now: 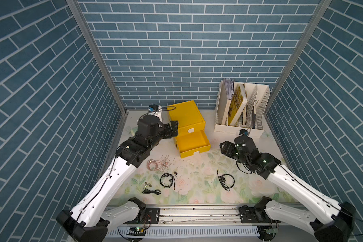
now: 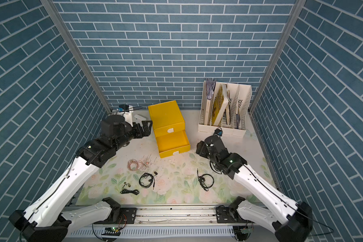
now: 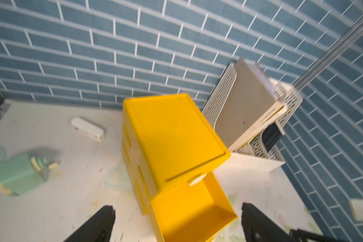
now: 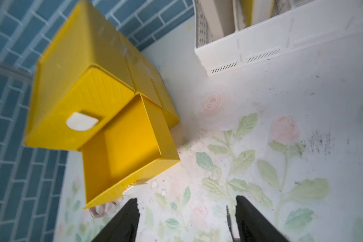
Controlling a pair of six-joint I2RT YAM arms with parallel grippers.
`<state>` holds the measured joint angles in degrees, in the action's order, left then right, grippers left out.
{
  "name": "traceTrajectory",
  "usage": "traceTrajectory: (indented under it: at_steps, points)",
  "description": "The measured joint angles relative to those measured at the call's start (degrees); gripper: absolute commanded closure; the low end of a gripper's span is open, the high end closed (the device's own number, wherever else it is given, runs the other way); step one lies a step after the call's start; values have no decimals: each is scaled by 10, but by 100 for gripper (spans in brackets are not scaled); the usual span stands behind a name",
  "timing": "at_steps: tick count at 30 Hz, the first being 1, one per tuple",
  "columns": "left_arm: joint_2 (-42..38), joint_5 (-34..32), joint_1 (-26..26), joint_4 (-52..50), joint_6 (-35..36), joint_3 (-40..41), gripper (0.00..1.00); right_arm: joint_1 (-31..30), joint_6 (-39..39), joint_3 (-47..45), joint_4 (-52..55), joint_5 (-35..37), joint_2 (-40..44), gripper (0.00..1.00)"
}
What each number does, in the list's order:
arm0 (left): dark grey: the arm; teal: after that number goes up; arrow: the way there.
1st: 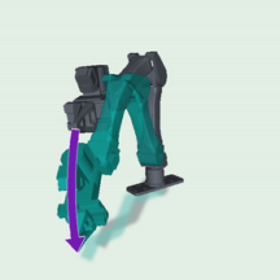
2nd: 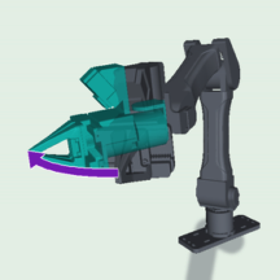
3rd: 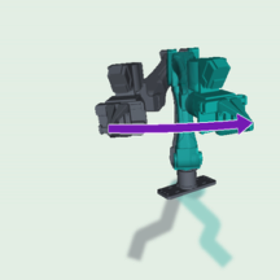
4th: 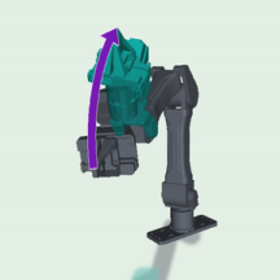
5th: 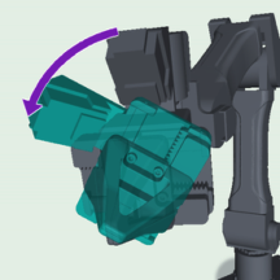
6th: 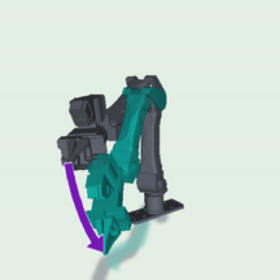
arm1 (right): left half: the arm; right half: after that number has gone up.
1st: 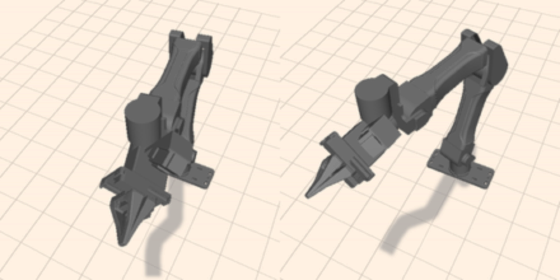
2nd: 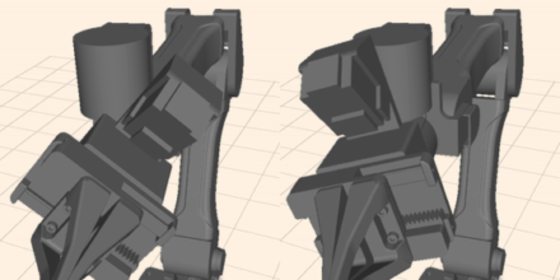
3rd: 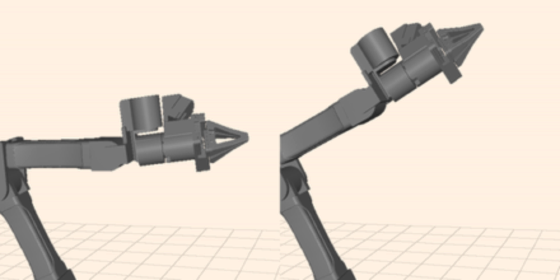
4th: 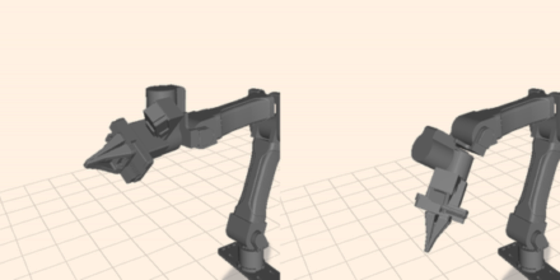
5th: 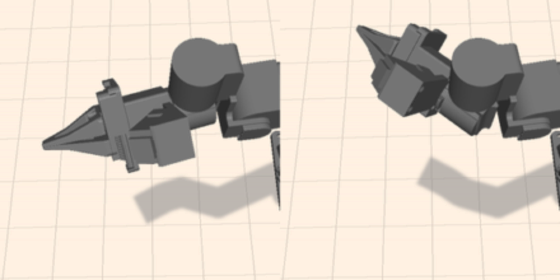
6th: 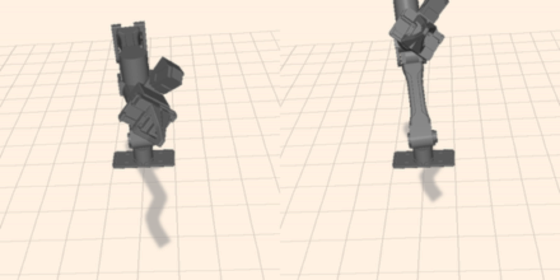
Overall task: Place the wired earphones into the drawer by color
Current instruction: Pick up the wired earphones from the center of the board.
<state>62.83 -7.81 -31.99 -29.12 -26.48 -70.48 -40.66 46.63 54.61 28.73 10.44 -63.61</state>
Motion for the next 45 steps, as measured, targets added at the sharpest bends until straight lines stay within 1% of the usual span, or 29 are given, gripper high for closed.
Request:
traceTrajectory:
  at_steps: [2,4,8,12,14,17,21,23,30,37,45]
  points:
    - [-16,-21,-27,-7,-20,34,2,5,-55,18,22,-18,-50,25]
    - [-43,-42,-67,-10,-44,61,3,12,-97,19,44,-35,-77,25]
    - [-89,-106,-170,-12,-89,83,3,28,-155,-7,70,-56,-105,26]
    - [-88,-167,-258,-18,-131,96,4,38,-177,-64,81,-62,-108,29]
    - [-76,-187,-292,-19,-151,110,4,39,-184,-85,83,-66,-111,31]
    - [-57,-208,-330,-23,-177,127,4,40,-188,-110,81,-72,-116,35]
    - [-55,-223,-346,-23,-200,141,4,40,-193,-123,82,-77,-116,39]
    - [-57,-228,-346,-22,-208,144,4,40,-195,-123,81,-80,-116,41]
    - [-63,-231,-347,-17,-227,157,5,40,-196,-123,100,-83,-109,44]
    - [-63,-229,-347,-6,-235,168,5,40,-187,-126,122,-82,-103,48]
    - [-65,-228,-347,-3,-237,171,5,36,-176,-133,132,-71,-137,55]
